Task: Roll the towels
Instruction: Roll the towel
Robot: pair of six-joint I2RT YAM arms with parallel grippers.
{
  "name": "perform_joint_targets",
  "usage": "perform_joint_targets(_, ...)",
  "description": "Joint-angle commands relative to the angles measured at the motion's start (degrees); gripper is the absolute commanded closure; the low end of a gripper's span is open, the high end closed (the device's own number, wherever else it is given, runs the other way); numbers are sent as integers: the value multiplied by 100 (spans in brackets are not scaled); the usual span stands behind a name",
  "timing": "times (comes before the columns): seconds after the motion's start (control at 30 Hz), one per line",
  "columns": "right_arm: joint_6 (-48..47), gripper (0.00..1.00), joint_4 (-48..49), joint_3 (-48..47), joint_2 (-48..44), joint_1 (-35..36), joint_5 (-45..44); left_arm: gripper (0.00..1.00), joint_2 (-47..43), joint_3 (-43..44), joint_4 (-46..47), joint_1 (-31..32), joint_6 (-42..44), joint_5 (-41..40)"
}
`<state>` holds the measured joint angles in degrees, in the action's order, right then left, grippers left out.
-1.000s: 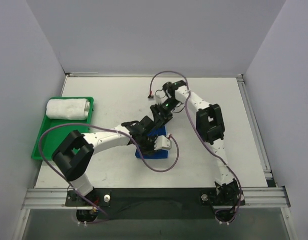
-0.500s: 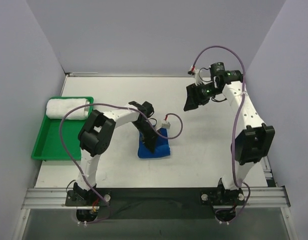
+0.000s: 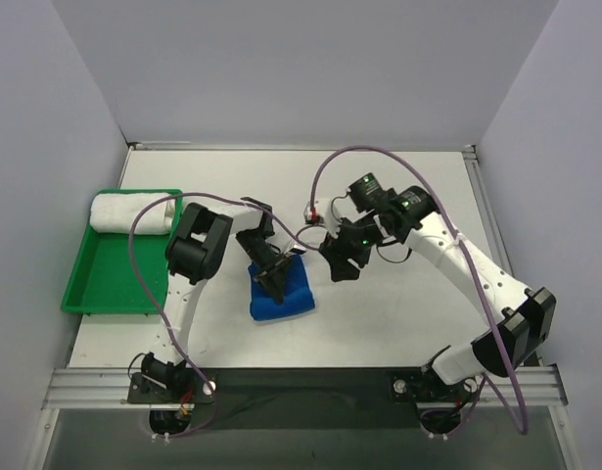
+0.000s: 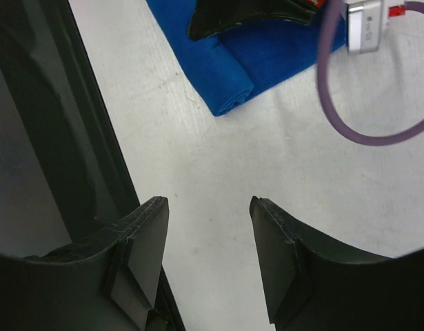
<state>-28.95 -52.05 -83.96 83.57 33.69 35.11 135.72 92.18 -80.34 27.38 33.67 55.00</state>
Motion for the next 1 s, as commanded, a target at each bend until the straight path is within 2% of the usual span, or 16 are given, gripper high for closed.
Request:
perform_joint_targets(0.0, -207, 49, 300, 222, 36, 646, -970, 94, 630, 123, 449, -118, 456, -1993)
perform_joint_targets(0.13, -330, 50, 827, 468, 361, 1524, -1638, 92, 859, 449, 387, -189, 456, -1976)
perform_joint_targets(0.3, -585, 45, 2232, 1162, 869, 2570, -2708, 89, 1149, 836, 106, -198, 614, -1993)
perform_joint_targets(0.53, -866, 43, 3691, 1541, 1592, 2976, -3308, 88, 1229, 977, 9, -206, 693, -1958)
perform_joint_targets(0.7, -955, 45, 3931, 1725, 1794, 3047, -3082, 87, 1246, 1012, -8, -198, 711, -1906)
perform_joint_targets(0.8, -946, 51, 4036, 1910, 1952, 3073, -2896, 87, 1246, 1004, 9, -198, 720, -1879)
perform_joint_targets(0.9, -911, 71, 4010, 1998, 2058, 3064, -2677, 85, 1185, 925, 88, -215, 711, -1853)
perform_joint_targets(0.93, -841, 85, 3923, 2007, 2049, 3064, -2555, 84, 1159, 898, 114, -224, 728, -1827)
perform_joint_targets(0.97, -797, 91, 3861, 2015, 2049, 3047, -2449, 82, 1115, 881, 132, -233, 746, -1783)
